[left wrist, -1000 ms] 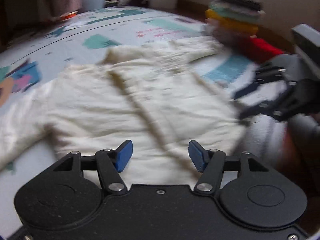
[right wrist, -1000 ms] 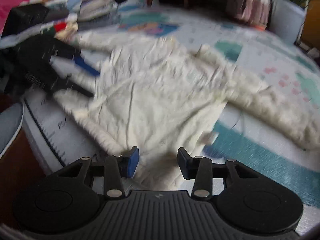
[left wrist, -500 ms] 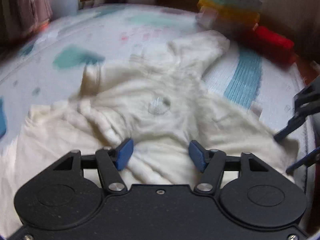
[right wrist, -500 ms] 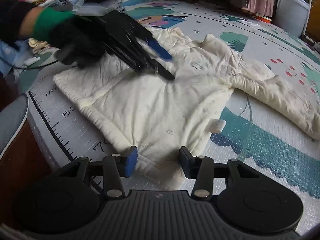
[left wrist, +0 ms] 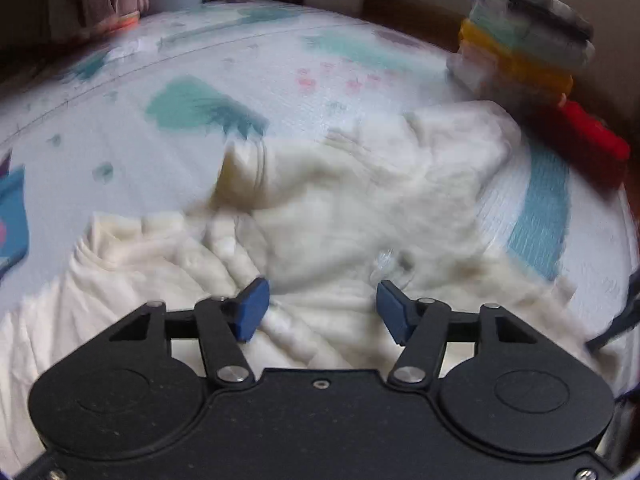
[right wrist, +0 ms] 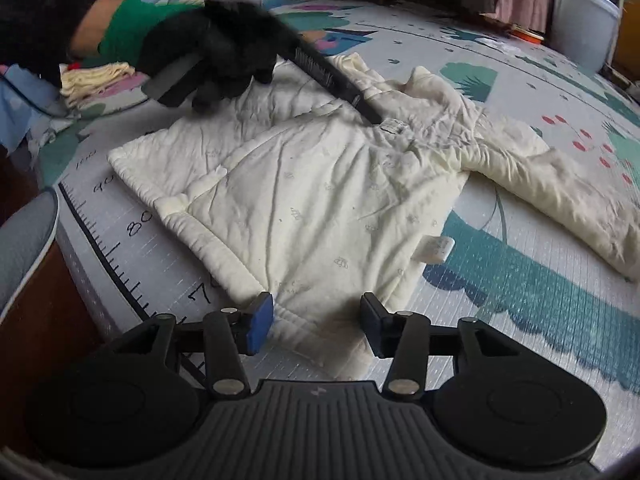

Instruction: Fold clothes

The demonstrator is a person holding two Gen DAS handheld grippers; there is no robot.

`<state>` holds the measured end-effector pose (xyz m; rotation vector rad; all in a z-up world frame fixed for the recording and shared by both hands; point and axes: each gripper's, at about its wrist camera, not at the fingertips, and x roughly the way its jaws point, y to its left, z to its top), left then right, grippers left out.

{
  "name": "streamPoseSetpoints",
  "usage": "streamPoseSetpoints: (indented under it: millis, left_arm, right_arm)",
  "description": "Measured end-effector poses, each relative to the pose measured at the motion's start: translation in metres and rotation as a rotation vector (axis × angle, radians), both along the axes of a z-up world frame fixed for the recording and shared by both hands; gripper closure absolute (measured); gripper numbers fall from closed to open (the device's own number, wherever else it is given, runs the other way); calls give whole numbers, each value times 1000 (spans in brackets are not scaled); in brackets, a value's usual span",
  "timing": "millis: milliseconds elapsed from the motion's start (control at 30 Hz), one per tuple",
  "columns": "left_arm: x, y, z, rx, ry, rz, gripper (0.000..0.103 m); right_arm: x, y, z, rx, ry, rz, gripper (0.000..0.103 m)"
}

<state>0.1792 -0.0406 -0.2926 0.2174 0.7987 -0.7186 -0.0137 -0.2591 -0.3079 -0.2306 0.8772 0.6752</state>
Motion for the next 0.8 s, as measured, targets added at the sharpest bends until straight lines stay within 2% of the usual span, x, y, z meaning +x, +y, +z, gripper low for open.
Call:
streamPoseSetpoints:
  millis: [67,133,200,267,333,400,533,567,700,800]
  left_arm:
    - [3,-2,5,7,7,-11,41]
    - [9,6,13,-63,-5,65,41]
    - [24,11,7,-62,20,142,42]
    - [36,13,2,-63,35,158,43]
    - [45,9,-3,-25,16,129,51]
    - [53,5,-9,-6,-5,95,65]
    - [63,1,-5,52,-6,59,87]
    - [60,1,-2,70,-17,51,98]
    - [49,8,17,91,-74,74,99]
    - [48,5,14,135,-97,75,99]
  right_arm:
    - [0,1,0,-5,-4,4,53]
    - [-1,1,1,-8,-4,6,53]
    - [-2,1,1,-6,-3,2,53]
    - [-2,0,1,-5,-3,2,52]
    - [-2,0,2,-7,-1,5,52]
    - [-2,0,1,-7,-3,4,52]
    - [-2,-1,2,-5,0,7,52]
    - [-2,-1,2,-5,-1,8,52]
    - [-3,-1,2,-6,-3,7,52]
    - [-4,-1,1,-6,-6,8,52]
